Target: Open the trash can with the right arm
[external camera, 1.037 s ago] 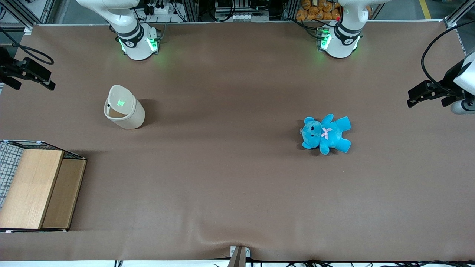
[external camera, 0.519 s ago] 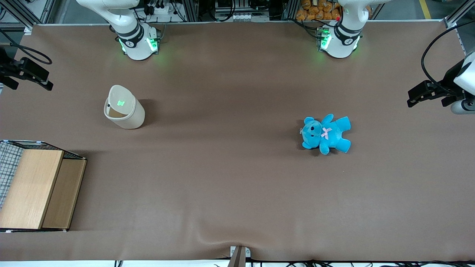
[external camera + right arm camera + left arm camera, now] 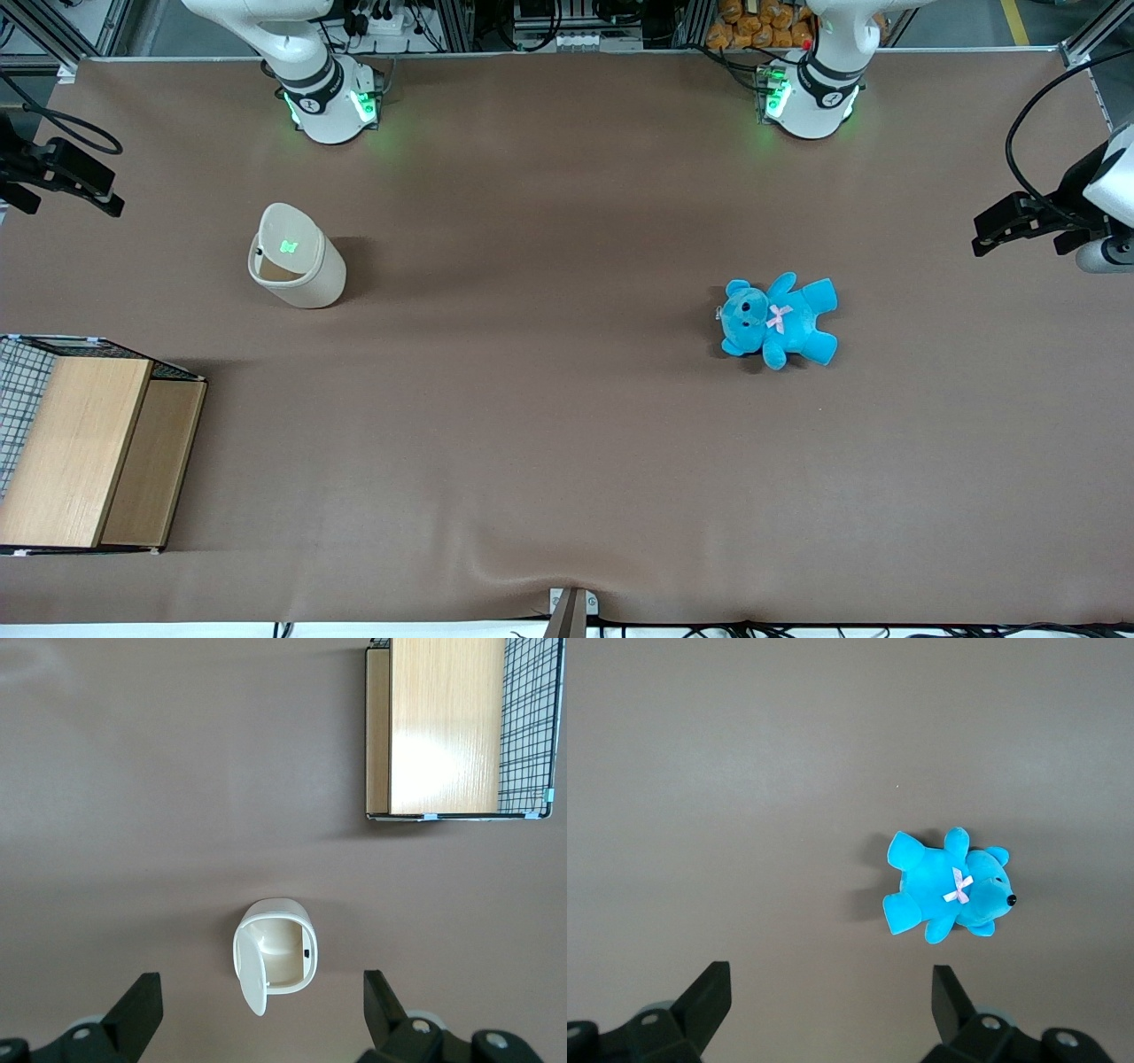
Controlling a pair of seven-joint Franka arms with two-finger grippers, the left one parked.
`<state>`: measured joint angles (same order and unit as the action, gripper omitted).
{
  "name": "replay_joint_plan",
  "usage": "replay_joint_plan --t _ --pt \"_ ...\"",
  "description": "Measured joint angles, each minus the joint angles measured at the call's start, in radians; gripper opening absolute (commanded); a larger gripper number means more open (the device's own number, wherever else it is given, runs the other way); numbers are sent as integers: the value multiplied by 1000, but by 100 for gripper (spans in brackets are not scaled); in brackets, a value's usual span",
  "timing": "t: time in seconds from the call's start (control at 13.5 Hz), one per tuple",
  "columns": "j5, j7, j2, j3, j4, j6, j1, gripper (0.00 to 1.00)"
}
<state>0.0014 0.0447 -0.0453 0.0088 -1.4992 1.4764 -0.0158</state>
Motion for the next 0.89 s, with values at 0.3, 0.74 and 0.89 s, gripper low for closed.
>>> replay_joint_plan --t 0.3,0.74,0.89 --pt "0 0 13 0 0 0 0 100" --pt "0 0 14 0 0 0 0 100" --pt "0 0 14 0 0 0 0 100"
